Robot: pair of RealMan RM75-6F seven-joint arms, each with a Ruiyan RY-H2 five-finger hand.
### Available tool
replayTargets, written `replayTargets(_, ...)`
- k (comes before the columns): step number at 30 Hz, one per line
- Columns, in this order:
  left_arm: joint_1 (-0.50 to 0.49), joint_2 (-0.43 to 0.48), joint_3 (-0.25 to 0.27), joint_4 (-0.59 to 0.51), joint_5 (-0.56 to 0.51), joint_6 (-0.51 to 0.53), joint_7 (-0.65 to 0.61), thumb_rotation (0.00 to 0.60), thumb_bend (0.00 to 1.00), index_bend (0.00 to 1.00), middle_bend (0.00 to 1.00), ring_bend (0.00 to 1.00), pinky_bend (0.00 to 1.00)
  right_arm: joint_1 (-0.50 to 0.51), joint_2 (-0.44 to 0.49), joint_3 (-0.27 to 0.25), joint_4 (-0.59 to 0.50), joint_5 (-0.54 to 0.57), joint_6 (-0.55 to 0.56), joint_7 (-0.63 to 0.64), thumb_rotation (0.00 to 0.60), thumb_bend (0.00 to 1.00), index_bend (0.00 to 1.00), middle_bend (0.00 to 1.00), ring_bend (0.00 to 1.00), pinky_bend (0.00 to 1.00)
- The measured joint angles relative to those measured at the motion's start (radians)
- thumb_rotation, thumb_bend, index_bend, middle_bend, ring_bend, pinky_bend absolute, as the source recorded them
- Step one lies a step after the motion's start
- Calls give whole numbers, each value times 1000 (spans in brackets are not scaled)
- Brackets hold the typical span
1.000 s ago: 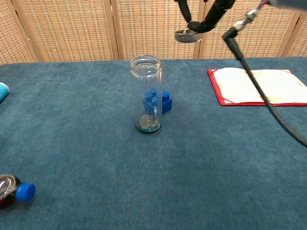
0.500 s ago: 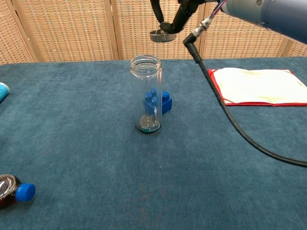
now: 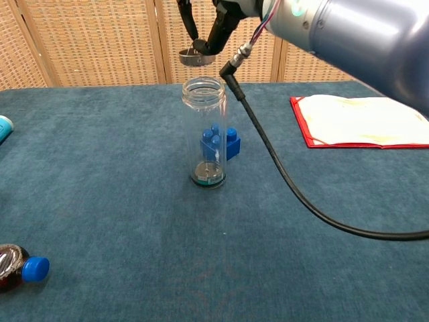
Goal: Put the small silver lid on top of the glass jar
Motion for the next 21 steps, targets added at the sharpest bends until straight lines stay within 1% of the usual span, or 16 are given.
replayTargets(9, -8, -5, 0, 11, -12, -17, -6, 600, 201, 0, 0, 0, 0, 26, -43, -12, 80, 13, -11, 32, 600, 591, 629, 311, 111, 363)
replayTargets(21, -12, -7, 1, 11, -15, -23, -4, 600, 201, 0, 0, 0, 0, 28, -58, -26, 108, 12, -7, 56, 600, 591, 629, 308, 111, 363)
